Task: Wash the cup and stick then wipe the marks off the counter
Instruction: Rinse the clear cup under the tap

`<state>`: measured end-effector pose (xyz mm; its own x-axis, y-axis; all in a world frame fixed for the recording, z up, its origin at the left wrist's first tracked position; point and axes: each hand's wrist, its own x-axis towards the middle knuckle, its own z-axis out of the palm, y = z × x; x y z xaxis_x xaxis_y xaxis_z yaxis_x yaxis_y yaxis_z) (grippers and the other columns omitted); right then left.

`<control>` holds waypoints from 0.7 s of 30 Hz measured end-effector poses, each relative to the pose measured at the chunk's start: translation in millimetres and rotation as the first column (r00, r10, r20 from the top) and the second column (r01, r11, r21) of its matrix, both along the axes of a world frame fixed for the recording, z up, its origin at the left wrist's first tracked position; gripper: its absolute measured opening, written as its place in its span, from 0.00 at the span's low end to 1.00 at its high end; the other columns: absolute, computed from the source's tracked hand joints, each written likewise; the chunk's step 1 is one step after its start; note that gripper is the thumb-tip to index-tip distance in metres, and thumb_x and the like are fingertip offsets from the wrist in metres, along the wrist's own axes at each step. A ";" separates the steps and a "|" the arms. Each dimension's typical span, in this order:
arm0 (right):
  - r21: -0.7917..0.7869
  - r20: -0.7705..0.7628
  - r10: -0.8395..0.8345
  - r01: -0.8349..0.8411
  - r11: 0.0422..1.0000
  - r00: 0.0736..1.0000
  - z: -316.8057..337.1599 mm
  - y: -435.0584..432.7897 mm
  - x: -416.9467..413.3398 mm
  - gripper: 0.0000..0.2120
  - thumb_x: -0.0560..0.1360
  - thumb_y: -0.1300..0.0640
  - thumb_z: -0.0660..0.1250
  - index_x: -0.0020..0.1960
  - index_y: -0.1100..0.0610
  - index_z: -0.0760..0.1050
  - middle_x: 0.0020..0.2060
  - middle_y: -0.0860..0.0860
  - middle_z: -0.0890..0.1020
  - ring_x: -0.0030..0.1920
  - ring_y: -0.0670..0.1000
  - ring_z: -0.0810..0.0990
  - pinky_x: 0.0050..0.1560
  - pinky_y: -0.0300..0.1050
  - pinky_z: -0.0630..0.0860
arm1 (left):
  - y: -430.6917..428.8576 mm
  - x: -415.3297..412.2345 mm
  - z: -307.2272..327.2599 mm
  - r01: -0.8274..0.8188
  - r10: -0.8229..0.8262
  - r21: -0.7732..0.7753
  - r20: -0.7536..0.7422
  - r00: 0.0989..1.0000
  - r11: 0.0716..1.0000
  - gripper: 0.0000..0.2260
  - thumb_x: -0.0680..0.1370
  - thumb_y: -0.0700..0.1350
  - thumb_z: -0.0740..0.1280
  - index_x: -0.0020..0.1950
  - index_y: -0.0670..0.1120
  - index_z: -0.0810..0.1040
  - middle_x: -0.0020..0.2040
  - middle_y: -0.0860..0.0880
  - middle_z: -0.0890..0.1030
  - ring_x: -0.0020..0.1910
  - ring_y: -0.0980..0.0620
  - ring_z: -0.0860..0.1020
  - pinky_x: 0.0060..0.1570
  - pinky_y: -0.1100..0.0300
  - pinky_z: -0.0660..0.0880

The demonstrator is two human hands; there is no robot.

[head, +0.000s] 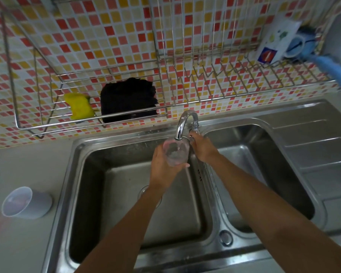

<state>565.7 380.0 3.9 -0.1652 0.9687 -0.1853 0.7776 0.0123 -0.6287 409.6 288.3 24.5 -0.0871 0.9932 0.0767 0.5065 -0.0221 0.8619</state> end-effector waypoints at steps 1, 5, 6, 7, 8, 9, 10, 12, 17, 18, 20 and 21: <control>0.000 0.000 0.003 -0.003 1.000 1.000 0.3 -0.6 -0.2 0.14 0.81 0.59 0.57 0.64 0.49 0.69 0.52 0.58 0.80 0.50 0.59 0.79 0.57 0.57 0.76 | 1.4 0.3 -0.3 0.004 -0.004 -0.005 -0.003 1.000 1.000 0.36 0.59 0.49 0.82 0.64 0.54 0.71 0.57 0.55 0.75 0.56 0.56 0.75 0.54 0.60 0.77; -0.014 -0.015 0.008 -0.008 1.000 1.000 4.7 -2.0 -1.2 0.12 0.80 0.59 0.59 0.63 0.51 0.70 0.52 0.57 0.80 0.50 0.59 0.80 0.56 0.55 0.77 | 2.9 3.7 1.6 -0.008 0.008 -0.012 0.007 1.000 1.000 0.36 0.59 0.48 0.82 0.64 0.51 0.71 0.57 0.54 0.74 0.56 0.55 0.75 0.55 0.61 0.76; -0.015 -0.019 0.009 -0.009 1.000 1.000 5.5 -2.9 -1.0 0.11 0.80 0.58 0.59 0.63 0.52 0.70 0.53 0.58 0.80 0.51 0.60 0.80 0.56 0.56 0.76 | 2.9 4.8 2.0 -0.004 0.004 -0.010 -0.001 1.000 1.000 0.36 0.59 0.48 0.82 0.64 0.51 0.71 0.57 0.54 0.74 0.56 0.56 0.75 0.55 0.62 0.76; -0.008 -0.021 0.009 -0.010 1.000 1.000 5.6 -3.3 -0.7 0.11 0.80 0.57 0.59 0.62 0.53 0.70 0.54 0.58 0.80 0.52 0.60 0.79 0.57 0.56 0.76 | 2.2 6.0 2.4 0.003 -0.003 -0.009 -0.003 1.000 1.000 0.36 0.59 0.48 0.82 0.64 0.51 0.71 0.57 0.54 0.74 0.56 0.55 0.75 0.54 0.63 0.75; -0.001 -0.024 0.007 -0.007 1.000 1.000 5.2 -3.6 -0.6 0.11 0.80 0.55 0.58 0.62 0.54 0.71 0.54 0.59 0.80 0.53 0.61 0.79 0.58 0.57 0.75 | 1.4 6.6 2.2 0.001 -0.001 -0.007 -0.003 1.000 1.000 0.36 0.59 0.48 0.82 0.64 0.51 0.71 0.57 0.54 0.74 0.56 0.55 0.75 0.53 0.65 0.75; 0.010 -0.034 -0.004 0.004 1.000 0.999 5.0 -3.8 -0.4 0.11 0.81 0.54 0.58 0.62 0.55 0.71 0.55 0.60 0.80 0.54 0.62 0.79 0.58 0.56 0.75 | 1.0 7.2 2.2 -0.009 0.009 -0.004 0.005 1.000 1.000 0.36 0.59 0.47 0.82 0.64 0.51 0.71 0.57 0.54 0.74 0.56 0.55 0.75 0.52 0.67 0.74; 0.016 -0.048 -0.020 0.021 1.000 0.999 5.2 -3.8 -1.0 0.11 0.81 0.54 0.58 0.62 0.55 0.71 0.54 0.60 0.80 0.54 0.62 0.79 0.57 0.54 0.75 | 1.2 7.3 2.1 -0.017 0.017 -0.005 0.000 1.000 1.000 0.36 0.60 0.48 0.82 0.63 0.52 0.71 0.57 0.54 0.74 0.56 0.56 0.75 0.51 0.68 0.74; 0.027 -0.066 -0.078 0.080 0.996 0.995 5.3 -2.8 -4.4 0.12 0.81 0.54 0.58 0.61 0.57 0.72 0.53 0.60 0.81 0.52 0.61 0.79 0.53 0.49 0.75 | 1.1 6.9 1.6 0.009 -0.009 -0.001 -0.046 0.999 1.000 0.36 0.59 0.49 0.82 0.64 0.51 0.71 0.57 0.55 0.74 0.57 0.56 0.74 0.53 0.68 0.73; 0.003 -0.208 -0.290 0.297 0.955 0.934 -1.9 1.2 -12.8 0.14 0.82 0.49 0.54 0.55 0.57 0.74 0.46 0.61 0.81 0.46 0.61 0.80 0.49 0.54 0.77 | -0.5 2.9 1.7 -0.031 0.031 0.001 -0.015 0.999 1.000 0.37 0.59 0.49 0.82 0.64 0.52 0.71 0.57 0.55 0.74 0.56 0.55 0.75 0.55 0.60 0.76; 0.004 -0.221 -0.303 0.312 0.950 0.927 -3.8 0.9 -11.3 0.15 0.82 0.49 0.53 0.54 0.57 0.73 0.45 0.60 0.81 0.45 0.60 0.79 0.45 0.51 0.76 | -1.4 2.7 2.3 -0.018 0.018 0.004 -0.023 1.000 1.000 0.37 0.59 0.49 0.82 0.65 0.51 0.70 0.58 0.54 0.74 0.57 0.55 0.74 0.56 0.60 0.76; 0.003 -0.246 -0.328 0.339 0.941 0.912 -2.7 -0.3 -5.6 0.15 0.82 0.50 0.52 0.54 0.58 0.72 0.43 0.58 0.80 0.41 0.56 0.77 0.41 0.45 0.69 | -1.9 1.4 0.6 -0.003 0.003 0.017 -0.021 1.000 1.000 0.36 0.59 0.48 0.82 0.65 0.52 0.71 0.59 0.55 0.75 0.59 0.57 0.74 0.57 0.61 0.75; 0.004 -0.253 -0.337 0.349 0.937 0.907 -3.1 0.3 -2.5 0.15 0.82 0.50 0.52 0.54 0.59 0.71 0.43 0.58 0.79 0.40 0.55 0.75 0.41 0.44 0.67 | -1.9 1.2 -0.4 -0.007 0.007 0.019 -0.015 1.000 1.000 0.36 0.60 0.48 0.82 0.64 0.53 0.72 0.59 0.55 0.75 0.59 0.57 0.74 0.57 0.61 0.75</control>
<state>563.2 380.2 0.8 0.1445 0.9804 -0.1338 0.5613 -0.1926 -0.8049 410.9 286.5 24.1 -0.0929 0.9909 0.0971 0.5198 -0.0349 0.8535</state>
